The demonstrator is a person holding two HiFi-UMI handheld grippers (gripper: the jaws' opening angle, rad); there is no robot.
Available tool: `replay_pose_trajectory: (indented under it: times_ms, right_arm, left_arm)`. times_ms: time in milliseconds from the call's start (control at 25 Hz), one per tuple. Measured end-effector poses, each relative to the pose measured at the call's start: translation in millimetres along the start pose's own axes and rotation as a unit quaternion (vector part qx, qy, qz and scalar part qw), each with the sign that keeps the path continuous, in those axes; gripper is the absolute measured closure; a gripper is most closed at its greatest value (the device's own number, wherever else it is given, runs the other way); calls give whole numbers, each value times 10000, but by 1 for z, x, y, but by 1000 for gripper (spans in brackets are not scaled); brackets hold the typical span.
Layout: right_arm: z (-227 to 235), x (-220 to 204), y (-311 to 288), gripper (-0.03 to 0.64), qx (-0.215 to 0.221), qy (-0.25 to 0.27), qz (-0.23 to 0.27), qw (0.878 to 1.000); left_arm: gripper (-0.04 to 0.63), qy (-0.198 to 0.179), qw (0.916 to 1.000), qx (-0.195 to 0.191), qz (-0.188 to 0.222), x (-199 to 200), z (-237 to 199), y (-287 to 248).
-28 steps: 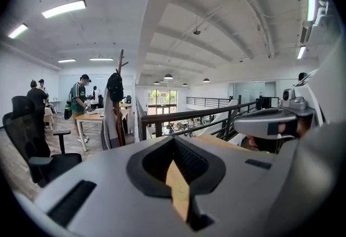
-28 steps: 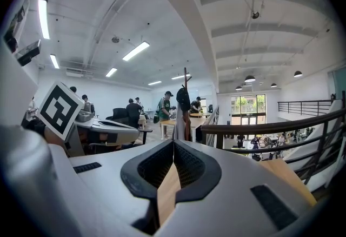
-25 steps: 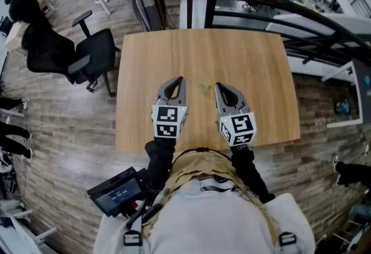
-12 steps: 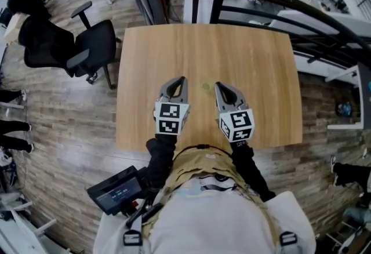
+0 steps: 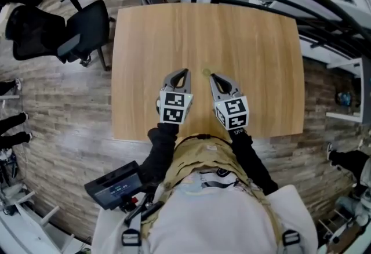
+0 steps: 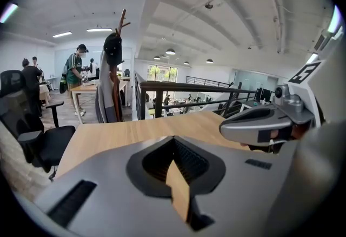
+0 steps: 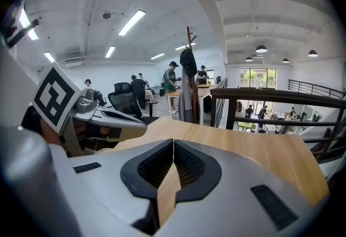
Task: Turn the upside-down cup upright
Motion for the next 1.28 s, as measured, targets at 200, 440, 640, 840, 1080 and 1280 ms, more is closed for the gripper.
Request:
replay_pose_trajectory:
  times_ms: [200, 440, 640, 840, 1080, 1280]
  right_arm:
    - [2, -33, -27, 595, 128, 117, -567, 9982]
    - [10, -74, -54, 594, 262, 282, -1299, 9908]
    - [15, -85, -70, 594, 422, 335, -1557, 9863]
    - [19, -98, -85, 594, 511, 360, -1876, 9803]
    - [22, -112, -96, 592, 644, 607, -2234, 9707]
    - [21, -120, -106, 583, 814, 846, -2527, 9604]
  left_arm:
    - [595, 105, 9990, -64, -440, -29, -1, -16]
    - [595, 231, 9965, -33, -807, -55, -5, -22]
    - [595, 236, 9946, -30, -1008, -67, -7, -30]
    - [595, 370, 9905, -31, -1326, -84, -10, -41]
    - [595, 517, 9853, 22, -1631, -96, -13, -48]
    - [595, 589, 9842, 57, -1670, -99, -17, -50]
Point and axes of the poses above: the fingertips, and each gripper's own axes: y backward along the fingers, z to its right, x out of its top, the point moved 9 cm from there along y, backward along the fingers, and after that the axes turned 8 degrees about z, right-handed, at the moved point
